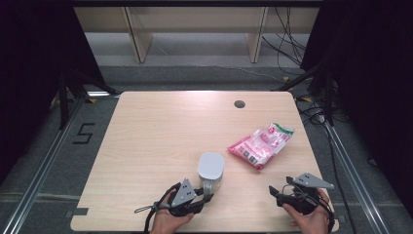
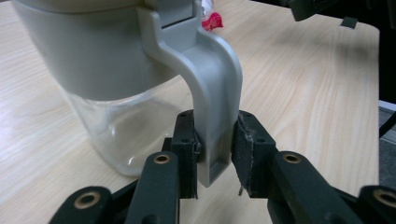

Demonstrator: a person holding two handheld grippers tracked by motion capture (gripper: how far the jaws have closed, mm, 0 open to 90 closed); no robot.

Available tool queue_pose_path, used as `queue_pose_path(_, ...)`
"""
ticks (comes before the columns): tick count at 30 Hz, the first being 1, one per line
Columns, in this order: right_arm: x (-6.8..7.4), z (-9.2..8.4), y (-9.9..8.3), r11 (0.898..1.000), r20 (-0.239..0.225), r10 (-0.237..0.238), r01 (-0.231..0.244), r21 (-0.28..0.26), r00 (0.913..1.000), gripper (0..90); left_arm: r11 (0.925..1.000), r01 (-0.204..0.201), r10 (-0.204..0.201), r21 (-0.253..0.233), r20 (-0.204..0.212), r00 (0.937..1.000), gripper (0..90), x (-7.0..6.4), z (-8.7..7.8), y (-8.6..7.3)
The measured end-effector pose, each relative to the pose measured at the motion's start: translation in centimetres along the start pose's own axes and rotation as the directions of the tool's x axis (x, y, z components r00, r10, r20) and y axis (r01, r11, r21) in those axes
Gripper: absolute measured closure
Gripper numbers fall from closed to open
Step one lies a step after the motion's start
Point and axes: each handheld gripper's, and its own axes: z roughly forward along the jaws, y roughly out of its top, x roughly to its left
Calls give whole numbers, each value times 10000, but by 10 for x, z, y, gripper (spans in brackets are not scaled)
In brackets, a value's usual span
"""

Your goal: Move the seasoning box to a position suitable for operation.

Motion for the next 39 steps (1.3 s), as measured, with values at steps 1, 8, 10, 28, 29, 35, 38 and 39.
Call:
queue_pose_path(1,0,0,0,10000,11,-13,13,-1,10000,249,10000,76,-76,-45,5,10000,698,3,-3,-1)
queue_pose_path(8,0,-1,0,9999,9,83,-84,136,10000,249,9999,114,-113,19,-429,9990,683,20,-22,-8)
queue_pose_path(10,-2,0,0,9996,66,-259,258,57,9996,249,9998,203,-200,30,-707,9973,681,25,-28,-10)
queue_pose_path(28,-3,2,1,9987,-105,-513,513,-14,9986,250,9992,275,-248,274,-932,9953,682,38,-23,-3)
queue_pose_path(29,-3,2,1,9987,-115,-502,502,-10,9987,250,9995,287,-268,165,-1048,9941,682,37,-21,-2)
queue_pose_path(35,-3,2,1,9990,-100,-437,436,-91,9990,254,9985,505,-482,234,-894,9948,681,27,-10,3)
queue_pose_path(38,-3,2,1,9985,-44,-554,554,-39,9985,254,9984,464,-439,313,-781,9960,681,25,-5,6)
queue_pose_path(39,-3,3,0,9985,-50,-533,532,-124,9986,254,9984,464,-439,313,-781,9960,681,25,-5,6)
